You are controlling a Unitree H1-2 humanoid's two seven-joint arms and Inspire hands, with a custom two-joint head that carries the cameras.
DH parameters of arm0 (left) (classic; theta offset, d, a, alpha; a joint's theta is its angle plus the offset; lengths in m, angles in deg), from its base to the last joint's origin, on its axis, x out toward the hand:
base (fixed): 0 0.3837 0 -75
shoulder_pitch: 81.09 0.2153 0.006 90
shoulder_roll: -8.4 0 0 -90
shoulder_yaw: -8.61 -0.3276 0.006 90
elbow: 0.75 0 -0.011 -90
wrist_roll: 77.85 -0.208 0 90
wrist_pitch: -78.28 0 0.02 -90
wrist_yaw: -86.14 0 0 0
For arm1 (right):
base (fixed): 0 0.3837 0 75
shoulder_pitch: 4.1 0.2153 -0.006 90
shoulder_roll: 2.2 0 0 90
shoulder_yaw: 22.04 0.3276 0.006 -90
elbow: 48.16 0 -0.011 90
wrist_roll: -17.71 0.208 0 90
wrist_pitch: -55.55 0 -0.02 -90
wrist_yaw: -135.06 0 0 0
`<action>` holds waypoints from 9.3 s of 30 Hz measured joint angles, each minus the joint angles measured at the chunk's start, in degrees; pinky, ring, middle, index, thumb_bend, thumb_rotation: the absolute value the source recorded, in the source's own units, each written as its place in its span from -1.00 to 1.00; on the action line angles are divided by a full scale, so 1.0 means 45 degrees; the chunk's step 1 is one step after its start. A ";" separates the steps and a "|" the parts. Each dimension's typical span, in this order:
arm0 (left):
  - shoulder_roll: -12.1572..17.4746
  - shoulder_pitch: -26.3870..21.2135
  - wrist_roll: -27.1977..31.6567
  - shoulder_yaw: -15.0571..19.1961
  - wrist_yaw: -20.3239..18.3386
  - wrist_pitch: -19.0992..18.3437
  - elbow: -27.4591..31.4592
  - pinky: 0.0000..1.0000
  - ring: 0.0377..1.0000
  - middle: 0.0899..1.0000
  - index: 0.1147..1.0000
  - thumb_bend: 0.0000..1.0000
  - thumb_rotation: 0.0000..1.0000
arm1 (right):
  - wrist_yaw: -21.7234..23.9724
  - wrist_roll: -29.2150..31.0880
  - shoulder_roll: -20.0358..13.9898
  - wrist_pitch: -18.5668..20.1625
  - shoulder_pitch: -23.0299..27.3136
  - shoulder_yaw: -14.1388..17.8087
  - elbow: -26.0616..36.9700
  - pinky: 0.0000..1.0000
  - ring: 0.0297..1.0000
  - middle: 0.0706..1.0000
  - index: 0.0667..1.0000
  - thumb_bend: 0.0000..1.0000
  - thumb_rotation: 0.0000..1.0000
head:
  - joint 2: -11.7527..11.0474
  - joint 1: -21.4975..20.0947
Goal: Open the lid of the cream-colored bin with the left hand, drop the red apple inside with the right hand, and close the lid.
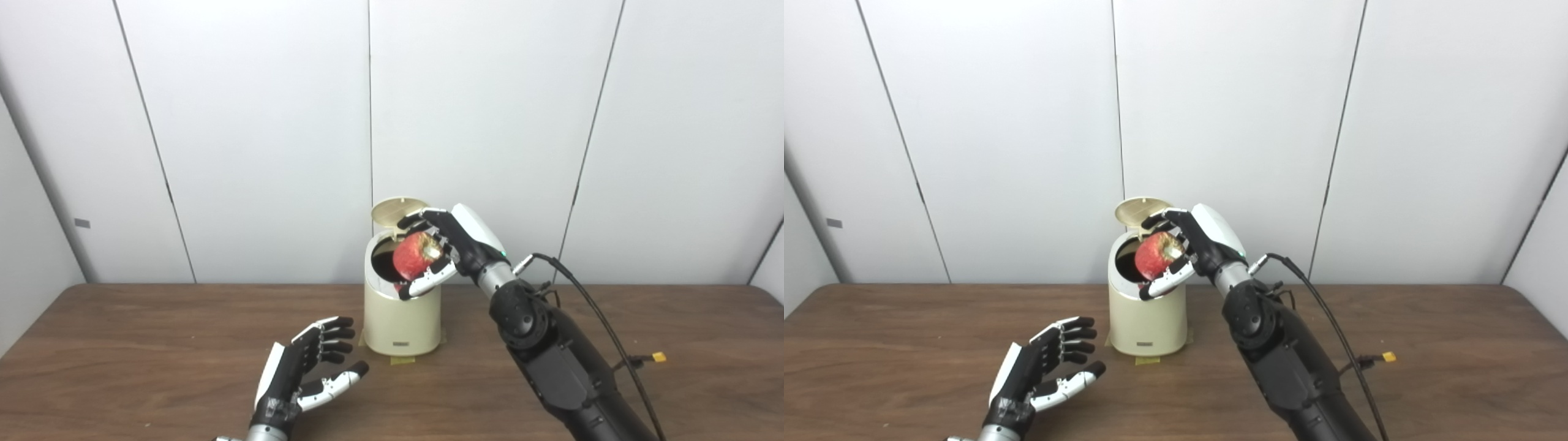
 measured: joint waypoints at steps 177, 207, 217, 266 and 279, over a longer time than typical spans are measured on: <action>0.2790 -0.7820 -0.4088 -0.2341 -0.2417 -0.1141 -0.2859 0.92 0.97 0.63 0.49 0.76 -0.28 | 0.0727 0.6357 0.0413 -0.2275 -0.9630 0.4168 0.7750 -0.01 0.24 0.55 0.55 0.55 -0.67 | 0.0273 -0.0508; 0.3209 -0.7616 -0.4561 -0.2719 -0.4053 -0.1376 -0.1033 1.00 1.00 0.67 0.54 0.79 -0.33 | 0.0713 0.6307 0.0570 -0.2003 -0.9638 0.4078 0.7796 -0.02 0.23 0.53 0.56 0.56 -0.67 | 0.0488 -0.0664; 0.3237 -0.7432 -0.4658 -0.2834 -0.4628 -0.1571 -0.0259 1.00 1.00 0.65 0.56 0.78 -0.25 | 0.0695 0.6107 0.0583 -0.1821 -0.9637 0.3970 0.7827 0.02 0.24 0.53 0.56 0.56 -0.65 | 0.0605 -0.0703; 0.3720 -0.6417 -0.7476 -0.3954 -0.4330 0.0260 -0.0264 1.00 0.95 0.65 0.65 0.85 -0.27 | 0.0604 0.5923 0.0589 -0.1271 -0.9654 0.3891 0.8343 0.02 0.23 0.52 0.55 0.60 -0.60 | 0.1074 -0.0859; 0.3755 -0.6325 -0.8907 -0.5022 -0.4238 0.0388 -0.0399 1.00 1.00 0.97 0.91 0.92 -0.20 | 0.0557 0.5924 0.0668 -0.1162 -0.9695 0.3912 0.8636 0.02 0.21 0.52 0.55 0.58 -0.64 | 0.1230 -0.0860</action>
